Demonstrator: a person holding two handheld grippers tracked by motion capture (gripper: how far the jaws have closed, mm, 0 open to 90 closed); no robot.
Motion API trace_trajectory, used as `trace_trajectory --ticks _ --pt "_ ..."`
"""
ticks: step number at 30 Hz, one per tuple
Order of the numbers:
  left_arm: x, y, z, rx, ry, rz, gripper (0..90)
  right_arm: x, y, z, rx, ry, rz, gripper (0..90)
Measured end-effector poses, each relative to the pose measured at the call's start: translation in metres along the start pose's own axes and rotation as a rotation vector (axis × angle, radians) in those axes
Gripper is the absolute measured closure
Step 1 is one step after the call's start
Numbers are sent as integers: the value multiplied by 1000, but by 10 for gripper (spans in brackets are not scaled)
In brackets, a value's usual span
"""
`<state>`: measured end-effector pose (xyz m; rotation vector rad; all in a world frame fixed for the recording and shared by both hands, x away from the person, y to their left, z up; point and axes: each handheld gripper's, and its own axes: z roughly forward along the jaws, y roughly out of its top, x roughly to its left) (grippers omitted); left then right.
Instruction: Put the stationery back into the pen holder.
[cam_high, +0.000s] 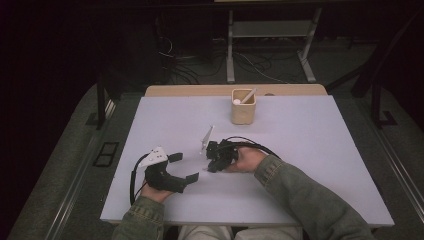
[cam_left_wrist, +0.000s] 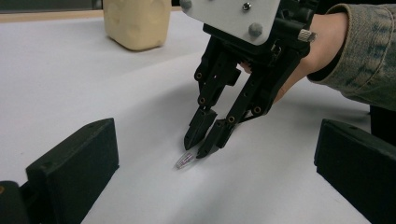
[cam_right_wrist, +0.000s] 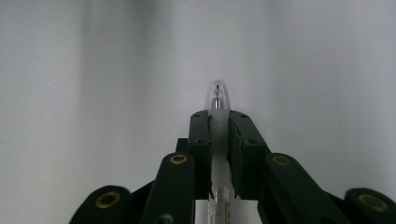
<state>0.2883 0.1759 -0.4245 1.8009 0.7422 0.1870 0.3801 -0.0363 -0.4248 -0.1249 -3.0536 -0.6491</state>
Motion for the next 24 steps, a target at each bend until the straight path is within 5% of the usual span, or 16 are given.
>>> trace_trajectory --ticks 9,24 --pt "0 0 0 -1 0 -2 0 0 -3 0 -24 -5 8 799" --pt "0 0 0 0 2 -2 0 -9 -21 -24 -211 -18 97 799"
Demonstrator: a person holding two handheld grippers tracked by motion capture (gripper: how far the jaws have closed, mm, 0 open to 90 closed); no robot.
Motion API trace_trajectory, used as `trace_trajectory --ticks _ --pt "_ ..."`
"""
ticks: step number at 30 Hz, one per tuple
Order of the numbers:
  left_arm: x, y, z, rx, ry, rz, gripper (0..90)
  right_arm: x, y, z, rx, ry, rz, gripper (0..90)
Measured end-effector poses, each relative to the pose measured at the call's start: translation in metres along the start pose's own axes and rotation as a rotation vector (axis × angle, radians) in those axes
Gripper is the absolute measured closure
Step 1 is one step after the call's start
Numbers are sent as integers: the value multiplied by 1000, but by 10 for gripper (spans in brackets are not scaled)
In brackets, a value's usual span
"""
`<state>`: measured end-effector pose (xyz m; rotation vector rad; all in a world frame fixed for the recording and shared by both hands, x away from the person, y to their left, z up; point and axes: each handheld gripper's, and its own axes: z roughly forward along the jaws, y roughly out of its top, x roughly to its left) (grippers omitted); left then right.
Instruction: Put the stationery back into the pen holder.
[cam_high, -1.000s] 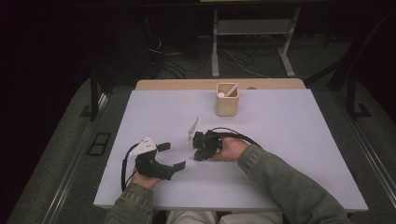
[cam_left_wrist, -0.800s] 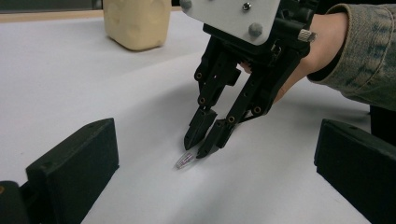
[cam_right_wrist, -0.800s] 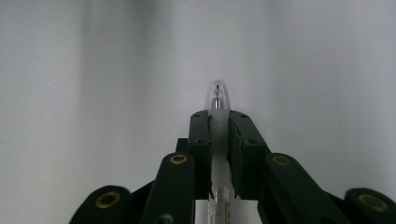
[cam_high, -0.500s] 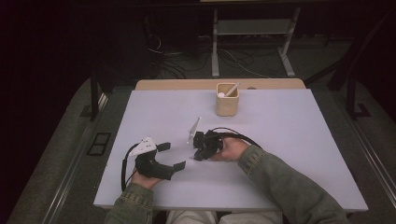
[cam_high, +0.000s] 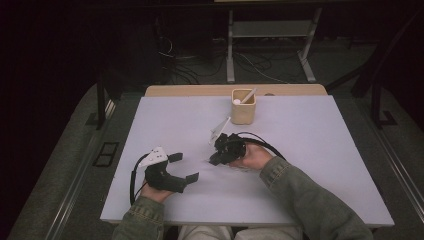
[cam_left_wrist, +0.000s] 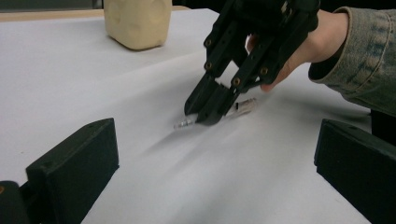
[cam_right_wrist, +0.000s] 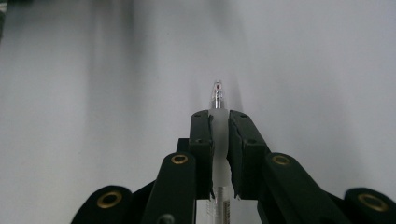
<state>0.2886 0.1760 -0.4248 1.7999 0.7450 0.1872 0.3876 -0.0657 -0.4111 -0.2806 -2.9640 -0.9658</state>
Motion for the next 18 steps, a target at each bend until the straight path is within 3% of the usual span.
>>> trace_trajectory --ticks 18 --pt "0 0 0 3 0 0 0 -12 -6 -45 -162 -45 76 798"
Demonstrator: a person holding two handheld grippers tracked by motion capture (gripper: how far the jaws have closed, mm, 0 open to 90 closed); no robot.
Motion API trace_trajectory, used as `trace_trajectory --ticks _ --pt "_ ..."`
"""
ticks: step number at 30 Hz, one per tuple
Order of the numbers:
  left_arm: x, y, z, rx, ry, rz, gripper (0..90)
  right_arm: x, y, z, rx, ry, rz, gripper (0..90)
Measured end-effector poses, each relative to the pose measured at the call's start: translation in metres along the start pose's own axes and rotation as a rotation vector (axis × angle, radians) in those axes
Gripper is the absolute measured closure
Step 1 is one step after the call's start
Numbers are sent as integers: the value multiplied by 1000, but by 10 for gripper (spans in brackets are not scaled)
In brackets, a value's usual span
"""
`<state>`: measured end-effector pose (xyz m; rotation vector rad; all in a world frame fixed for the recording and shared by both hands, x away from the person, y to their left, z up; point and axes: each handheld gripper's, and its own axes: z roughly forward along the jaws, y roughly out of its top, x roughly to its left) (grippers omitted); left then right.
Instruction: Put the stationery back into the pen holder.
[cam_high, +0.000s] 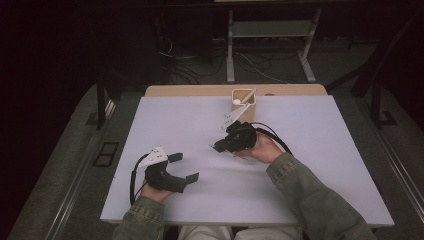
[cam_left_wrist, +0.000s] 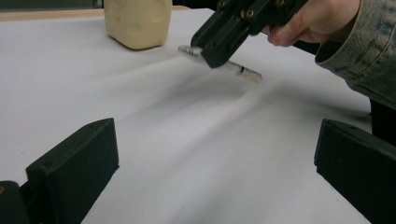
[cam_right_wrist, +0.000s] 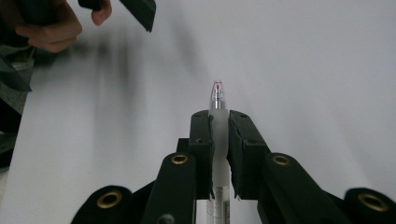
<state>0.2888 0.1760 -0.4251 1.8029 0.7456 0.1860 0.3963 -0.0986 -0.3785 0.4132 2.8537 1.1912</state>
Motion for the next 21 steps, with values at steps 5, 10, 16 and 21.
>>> trace_trajectory --ticks 5,10,16,21 --pt "0 0 0 1 1 -2 0 -5 1 -11 -51 -12 27 798" --pt "0 0 1 1 0 -4 0 -11 0 -22 -113 -20 62 797" --pt "0 0 0 0 0 -5 0 -18 0 -32 -172 -24 114 797" --pt "0 0 1 3 1 -3 0 -26 1 -40 -222 -37 141 797"
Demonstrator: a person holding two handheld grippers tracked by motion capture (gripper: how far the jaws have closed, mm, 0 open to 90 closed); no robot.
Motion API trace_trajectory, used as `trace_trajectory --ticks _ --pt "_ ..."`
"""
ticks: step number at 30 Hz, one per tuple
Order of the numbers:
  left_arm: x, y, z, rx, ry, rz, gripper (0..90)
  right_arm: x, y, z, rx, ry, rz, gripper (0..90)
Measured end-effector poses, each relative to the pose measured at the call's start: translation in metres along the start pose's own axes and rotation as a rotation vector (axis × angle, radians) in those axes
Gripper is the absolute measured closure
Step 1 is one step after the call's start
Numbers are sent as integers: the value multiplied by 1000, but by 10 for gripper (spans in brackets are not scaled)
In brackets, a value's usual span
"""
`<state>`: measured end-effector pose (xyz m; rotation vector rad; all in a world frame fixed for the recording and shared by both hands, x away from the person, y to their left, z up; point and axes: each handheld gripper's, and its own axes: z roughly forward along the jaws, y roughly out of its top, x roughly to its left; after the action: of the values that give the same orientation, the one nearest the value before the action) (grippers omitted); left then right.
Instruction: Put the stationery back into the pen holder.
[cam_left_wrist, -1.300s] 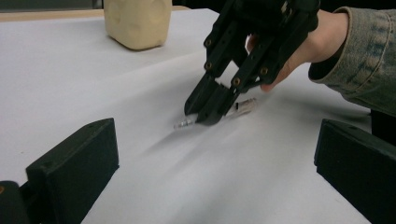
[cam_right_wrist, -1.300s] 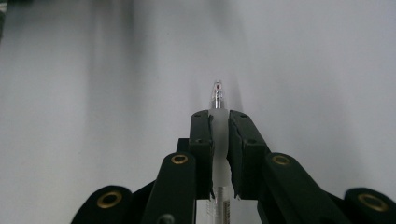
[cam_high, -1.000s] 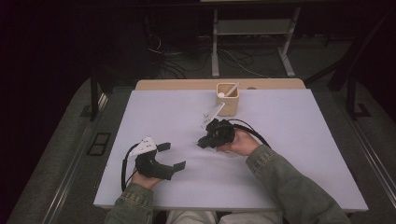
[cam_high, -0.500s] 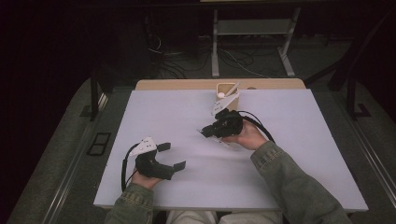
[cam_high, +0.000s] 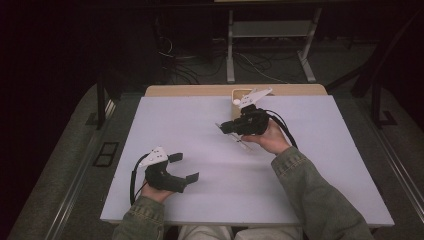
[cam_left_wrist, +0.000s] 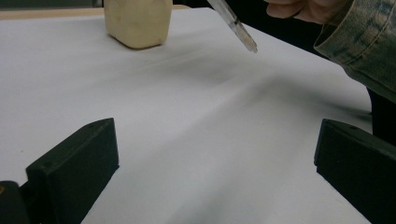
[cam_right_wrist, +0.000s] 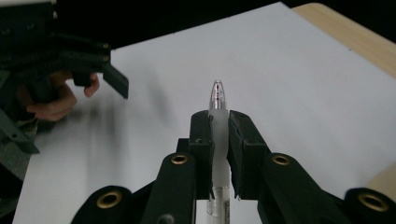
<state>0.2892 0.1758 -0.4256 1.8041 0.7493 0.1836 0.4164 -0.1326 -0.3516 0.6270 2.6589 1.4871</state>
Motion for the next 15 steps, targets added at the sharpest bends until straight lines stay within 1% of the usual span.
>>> trace_trajectory --ticks 4,10,15 --pt "0 0 0 -4 0 -5 0 -5 8 -7 -31 -24 2 797" --pt "0 0 0 -1 0 -1 0 -14 22 -16 -72 -59 7 797" --pt "0 0 -1 -5 1 0 0 -25 34 -21 -119 -93 16 797"
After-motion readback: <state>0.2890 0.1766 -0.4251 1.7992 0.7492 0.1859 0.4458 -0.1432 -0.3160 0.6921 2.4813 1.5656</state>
